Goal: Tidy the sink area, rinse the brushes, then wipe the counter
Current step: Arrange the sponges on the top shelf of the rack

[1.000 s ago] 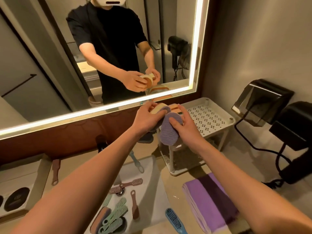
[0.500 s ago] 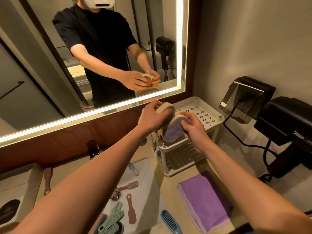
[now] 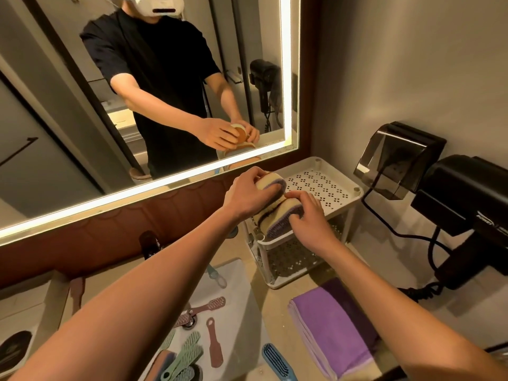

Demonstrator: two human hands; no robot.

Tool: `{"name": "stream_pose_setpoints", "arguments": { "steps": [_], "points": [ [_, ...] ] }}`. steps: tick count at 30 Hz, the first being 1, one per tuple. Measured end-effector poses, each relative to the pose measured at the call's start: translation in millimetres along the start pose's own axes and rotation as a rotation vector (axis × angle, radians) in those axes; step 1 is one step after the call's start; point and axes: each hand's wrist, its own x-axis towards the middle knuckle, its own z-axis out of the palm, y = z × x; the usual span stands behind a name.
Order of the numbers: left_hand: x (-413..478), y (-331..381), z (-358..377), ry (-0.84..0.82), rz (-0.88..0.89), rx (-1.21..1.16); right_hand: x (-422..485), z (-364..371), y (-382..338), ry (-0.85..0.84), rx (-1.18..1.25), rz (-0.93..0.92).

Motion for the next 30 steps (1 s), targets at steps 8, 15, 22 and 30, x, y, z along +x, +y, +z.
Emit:
{"name": "stream_pose_setpoints", "arguments": {
  "steps": [8, 15, 22, 30],
  "points": [
    [2, 0, 5, -0.007, 0.004, 0.036, -4, 1, 12, -0.014, -0.406, -0.073],
    [8, 5, 3, -0.006, 0.036, 0.062, 11, -1, 3, -0.007, -0.265, -0.018],
    [22, 15, 7, 0.001, 0.016, -0.058, 34, -5, -18, 0.003, 0.001, -0.144],
    [44, 26, 15, 0.118, -0.059, -0.236, 72, -7, -17, 0.086, 0.199, -0.178]
  ]
}}
